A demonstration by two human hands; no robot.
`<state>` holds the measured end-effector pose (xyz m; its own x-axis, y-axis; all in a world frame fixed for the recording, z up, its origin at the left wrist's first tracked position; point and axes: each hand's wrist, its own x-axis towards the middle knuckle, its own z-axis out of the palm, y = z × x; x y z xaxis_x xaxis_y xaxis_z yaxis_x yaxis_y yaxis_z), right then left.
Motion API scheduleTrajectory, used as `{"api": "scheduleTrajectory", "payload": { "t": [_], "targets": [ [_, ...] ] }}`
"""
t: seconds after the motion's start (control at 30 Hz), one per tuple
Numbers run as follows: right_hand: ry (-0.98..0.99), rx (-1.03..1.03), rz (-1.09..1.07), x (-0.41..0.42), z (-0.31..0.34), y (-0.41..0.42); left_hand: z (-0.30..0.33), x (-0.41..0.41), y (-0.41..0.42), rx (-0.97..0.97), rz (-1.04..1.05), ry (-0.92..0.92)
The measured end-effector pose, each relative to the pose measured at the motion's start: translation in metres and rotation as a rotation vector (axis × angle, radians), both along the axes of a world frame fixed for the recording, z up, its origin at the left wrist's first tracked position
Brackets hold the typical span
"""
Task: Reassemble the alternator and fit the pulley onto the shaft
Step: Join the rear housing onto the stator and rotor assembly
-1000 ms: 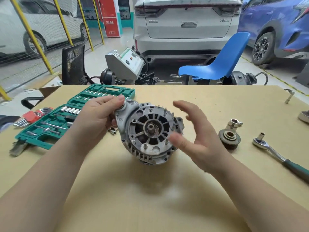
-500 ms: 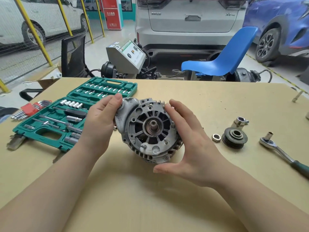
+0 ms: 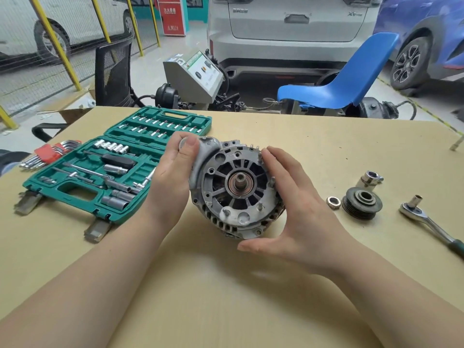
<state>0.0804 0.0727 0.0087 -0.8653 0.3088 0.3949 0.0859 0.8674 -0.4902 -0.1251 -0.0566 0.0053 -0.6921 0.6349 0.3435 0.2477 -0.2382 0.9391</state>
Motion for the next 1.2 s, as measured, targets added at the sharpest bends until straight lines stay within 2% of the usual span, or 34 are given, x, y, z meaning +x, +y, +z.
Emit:
{"api": "scheduleTrajectory", "payload": {
  "t": [0.2, 0.47, 0.63, 0.8, 0.9, 1.03, 1.2],
  "targets": [
    [-0.009, 0.017, -0.048, 0.0, -0.001, -0.008, 0.001, 0.001, 0.004, 0.028, -0.006, -0.021],
    [0.033, -0.024, 0.082, 0.0, -0.005, 0.011, -0.01, 0.0, 0.0, 0.067, -0.034, -0.021],
    [0.014, -0.152, 0.239, 0.004, -0.006, 0.046, -0.018, -0.004, 0.001, 0.049, -0.092, -0.145],
    [-0.079, -0.339, 0.229, 0.014, -0.005, 0.079, -0.024, -0.004, 0.003, 0.003, -0.269, -0.285],
    [-0.094, -0.382, 0.159, 0.018, 0.001, 0.089, -0.029, -0.008, 0.002, -0.011, -0.354, -0.226],
    [-0.068, -0.342, 0.122, 0.019, 0.003, 0.082, -0.032, -0.014, -0.001, -0.056, -0.367, -0.094],
    [0.123, -0.224, 0.044, 0.011, 0.007, 0.062, -0.024, -0.02, -0.002, -0.172, -0.387, 0.039]
  ]
}}
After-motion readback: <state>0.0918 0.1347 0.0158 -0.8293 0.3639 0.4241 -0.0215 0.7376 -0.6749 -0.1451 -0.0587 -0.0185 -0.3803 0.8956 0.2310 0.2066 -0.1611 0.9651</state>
